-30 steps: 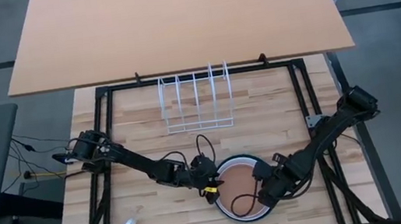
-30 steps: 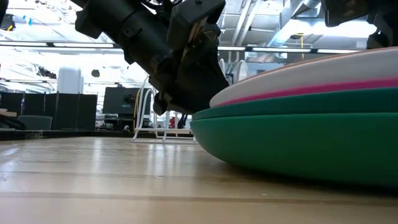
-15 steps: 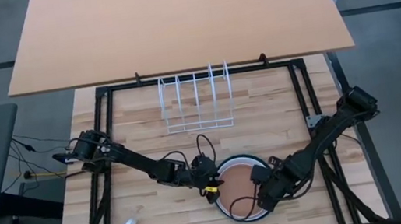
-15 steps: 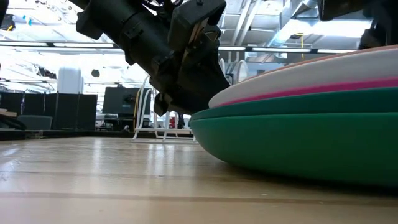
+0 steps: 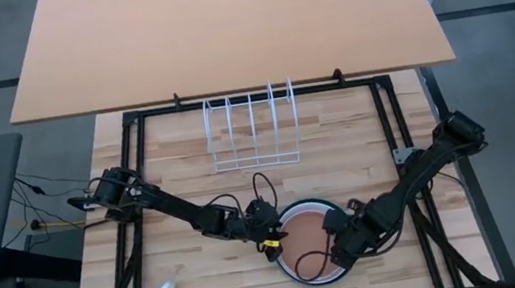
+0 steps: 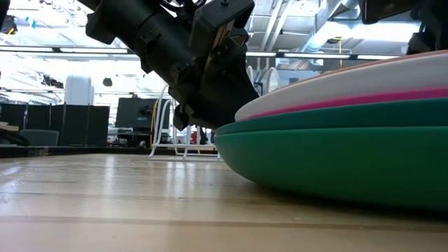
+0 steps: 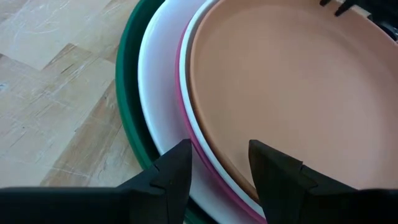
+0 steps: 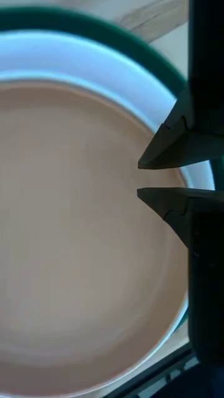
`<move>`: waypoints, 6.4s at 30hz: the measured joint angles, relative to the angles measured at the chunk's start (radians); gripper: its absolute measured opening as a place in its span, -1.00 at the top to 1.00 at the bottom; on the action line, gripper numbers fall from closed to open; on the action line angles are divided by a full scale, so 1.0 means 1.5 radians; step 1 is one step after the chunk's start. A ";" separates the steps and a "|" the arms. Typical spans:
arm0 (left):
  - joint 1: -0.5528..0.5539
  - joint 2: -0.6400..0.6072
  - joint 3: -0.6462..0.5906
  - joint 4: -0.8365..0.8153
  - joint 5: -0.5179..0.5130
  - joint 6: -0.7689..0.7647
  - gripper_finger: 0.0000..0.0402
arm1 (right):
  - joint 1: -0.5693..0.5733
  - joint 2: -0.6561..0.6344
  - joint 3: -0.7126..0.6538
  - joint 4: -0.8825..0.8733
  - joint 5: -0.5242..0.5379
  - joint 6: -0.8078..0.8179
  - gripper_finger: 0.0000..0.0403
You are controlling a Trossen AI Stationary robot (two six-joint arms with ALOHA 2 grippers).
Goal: Sort dishes
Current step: Put the light orange plate in the dish rack
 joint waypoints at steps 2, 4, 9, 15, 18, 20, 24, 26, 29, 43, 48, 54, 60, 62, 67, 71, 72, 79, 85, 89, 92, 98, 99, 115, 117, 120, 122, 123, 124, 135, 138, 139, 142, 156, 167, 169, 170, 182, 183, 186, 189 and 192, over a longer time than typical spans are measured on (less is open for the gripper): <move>0.000 0.001 0.007 -0.004 0.002 0.011 0.24 | 0.001 0.000 0.010 -0.017 0.001 0.022 0.68; 0.001 0.001 0.013 -0.006 0.012 0.030 0.27 | 0.009 0.000 0.016 -0.029 0.003 0.050 0.68; 0.003 0.001 0.019 -0.021 0.014 0.034 0.42 | 0.020 0.000 0.018 -0.060 0.011 0.102 0.68; 0.005 0.001 0.020 -0.032 0.012 0.021 0.54 | 0.019 -0.001 0.018 -0.078 0.016 0.118 0.68; 0.005 0.001 0.020 -0.032 0.012 0.022 0.54 | 0.019 -0.001 0.018 -0.078 0.017 0.118 0.68; 0.005 0.001 0.020 -0.034 0.013 0.022 0.55 | 0.019 -0.001 0.018 -0.078 0.019 0.118 0.68; 0.004 0.001 0.020 -0.034 0.014 0.020 0.55 | 0.017 -0.001 0.017 -0.072 0.037 0.100 0.68; 0.004 0.001 0.020 -0.035 0.013 0.019 0.55 | 0.017 -0.001 0.017 -0.060 0.038 0.084 0.68; 0.003 0.001 0.020 -0.034 0.014 0.017 0.55 | 0.017 -0.001 0.017 -0.048 0.038 0.064 0.68; 0.003 0.001 0.020 -0.034 0.013 0.017 0.55 | 0.046 -0.001 0.017 -0.051 0.038 -0.191 0.68; 0.003 0.001 0.020 -0.043 0.013 0.017 0.55 | 0.074 -0.014 0.017 -0.077 0.037 -0.196 0.68; 0.003 0.001 0.020 -0.045 0.013 0.017 0.55 | 0.104 -0.058 0.017 -0.026 0.038 -0.221 0.68; 0.003 0.001 0.020 -0.044 0.013 0.017 0.55 | 0.109 -0.066 0.017 0.148 0.041 -0.336 0.68; 0.003 0.001 0.020 -0.044 0.013 0.017 0.55 | 0.106 -0.059 0.017 0.193 0.039 -0.375 0.66; 0.004 0.001 0.020 -0.044 0.013 0.019 0.55 | 0.100 -0.052 0.017 0.206 0.029 -0.403 0.44; 0.004 0.001 0.020 -0.044 0.013 0.019 0.55 | 0.096 -0.040 0.017 0.209 0.029 -0.411 0.14; 0.003 0.001 0.020 -0.044 0.013 0.019 0.55 | 0.095 -0.034 0.017 0.218 0.029 -0.416 0.07; 0.002 0.001 0.020 -0.045 0.013 0.018 0.55 | 0.090 0.009 0.017 0.225 0.027 -0.454 -0.16; 0.002 0.001 0.020 -0.045 0.013 0.018 0.55 | 0.078 0.010 0.018 0.213 0.026 -0.468 -0.09; 0.002 0.001 0.020 -0.044 0.013 0.020 0.55 | 0.078 0.012 0.018 0.212 0.019 -0.479 0.04; 0.002 0.001 0.020 -0.043 0.013 0.020 0.55 | 0.074 0.022 0.018 0.211 -0.007 -0.479 0.18; 0.002 0.001 0.020 -0.042 0.013 0.022 0.55 | 0.065 0.021 0.018 0.212 -0.021 -0.478 0.45; 0.002 0.001 0.020 -0.042 0.013 0.022 0.55 | 0.065 0.022 0.017 0.211 -0.021 -0.478 0.48; 0.003 0.001 0.020 -0.011 0.010 0.019 0.55 | 0.060 0.022 0.018 0.221 -0.061 -0.499 0.96; 0.003 -0.008 0.019 -0.005 0.012 0.020 0.55 | 0.061 0.022 0.018 0.221 -0.061 -0.498 0.98; 0.002 -0.038 0.019 -0.002 0.016 0.027 0.55 | 0.062 0.022 0.018 0.214 -0.061 -0.490 0.99; 0.001 -0.064 0.019 -0.002 0.018 0.042 0.55 | 0.063 0.020 0.017 0.212 -0.060 -0.489 1.00; -0.001 -0.077 0.019 -0.001 0.018 0.048 0.55 | 0.063 0.020 0.017 0.213 -0.060 -0.489 1.00; -0.003 -0.092 0.019 -0.002 0.017 0.054 0.55 | 0.063 0.020 0.017 0.213 -0.060 -0.489 1.00; -0.055 -0.200 0.019 -0.017 -0.048 0.120 0.55 | 0.057 0.010 0.034 0.220 -0.039 -0.476 1.00; -0.077 -0.226 0.019 -0.019 -0.087 0.138 0.55 | 0.058 -0.002 0.057 0.221 -0.037 -0.474 1.00; -0.085 -0.236 0.019 -0.019 -0.102 0.148 0.55 | 0.062 -0.005 0.066 0.223 -0.035 -0.474 1.00; -0.112 -0.262 0.020 -0.017 -0.157 0.176 0.55 | 0.075 -0.014 0.091 0.221 -0.032 -0.486 1.00; -0.319 -0.305 0.020 0.212 -0.584 0.507 0.55 | 0.090 -0.055 0.205 0.301 0.147 -0.631 1.00; -0.415 -0.304 0.020 0.234 -0.653 0.493 0.55 | 0.081 -0.059 0.205 0.340 0.161 -0.703 1.00; -0.422 -0.303 0.020 0.233 -0.652 0.482 0.55 | 0.079 -0.059 0.205 0.338 0.184 -0.703 1.00; -0.425 -0.303 0.020 0.234 -0.652 0.481 0.55 | 0.078 -0.059 0.205 0.337 0.194 -0.703 1.00; -0.413 -0.304 0.020 0.224 -0.651 0.471 0.55 | 0.097 -0.058 0.205 0.240 0.210 -0.592 1.00; -0.410 -0.304 0.020 0.225 -0.647 0.471 0.55 | 0.099 -0.058 0.205 0.235 0.214 -0.583 1.00; -0.398 -0.304 0.020 0.220 -0.608 0.469 0.55 | 0.102 -0.058 0.205 0.230 0.226 -0.567 1.00; -0.384 -0.304 0.020 0.221 -0.575 0.464 0.55 | 0.102 -0.056 0.205 0.230 0.226 -0.554 1.00; -0.372 -0.304 0.020 0.208 -0.553 0.451 0.55 | 0.105 -0.055 0.205 0.229 0.227 -0.551 1.00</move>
